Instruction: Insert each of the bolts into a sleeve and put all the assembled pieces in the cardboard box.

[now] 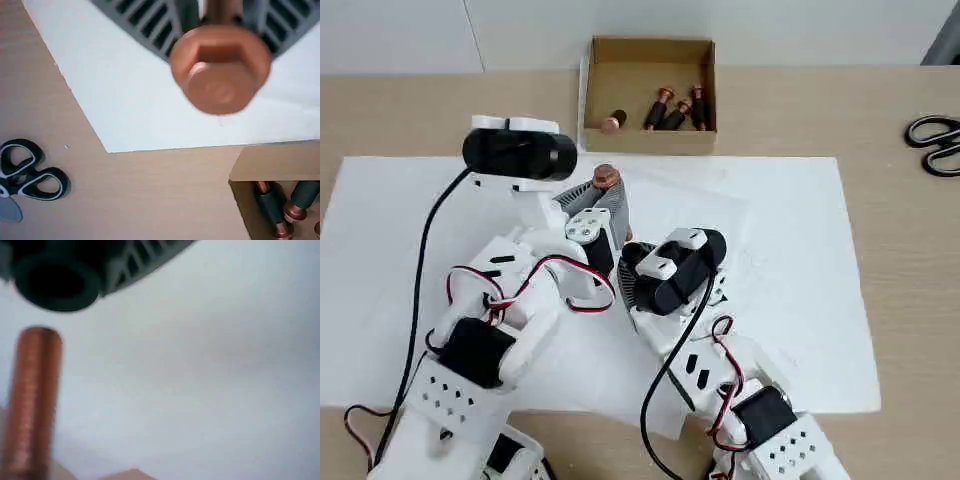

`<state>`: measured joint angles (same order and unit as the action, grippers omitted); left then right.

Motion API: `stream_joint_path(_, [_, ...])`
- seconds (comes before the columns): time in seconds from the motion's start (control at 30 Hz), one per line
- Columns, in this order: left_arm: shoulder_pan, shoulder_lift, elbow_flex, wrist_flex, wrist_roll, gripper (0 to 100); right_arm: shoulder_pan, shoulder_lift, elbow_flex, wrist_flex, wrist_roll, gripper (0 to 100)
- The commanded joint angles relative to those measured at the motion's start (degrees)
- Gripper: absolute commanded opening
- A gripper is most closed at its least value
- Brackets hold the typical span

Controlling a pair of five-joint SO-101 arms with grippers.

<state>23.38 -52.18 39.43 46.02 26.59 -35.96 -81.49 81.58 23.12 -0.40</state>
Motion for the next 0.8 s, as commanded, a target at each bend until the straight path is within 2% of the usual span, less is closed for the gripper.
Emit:
stream_joint_path(0.0, [1.1, -1.3, -4.1, 2.1, -0.3, 1, -0.2, -0.9, -0.4, -0.3, -0.1, 0.4])
stream_joint_path(0.77, [1.8, -1.2, -0.3, 4.0, -0.3, 1, -0.2, -0.9, -0.4, -0.3, -0.1, 0.4])
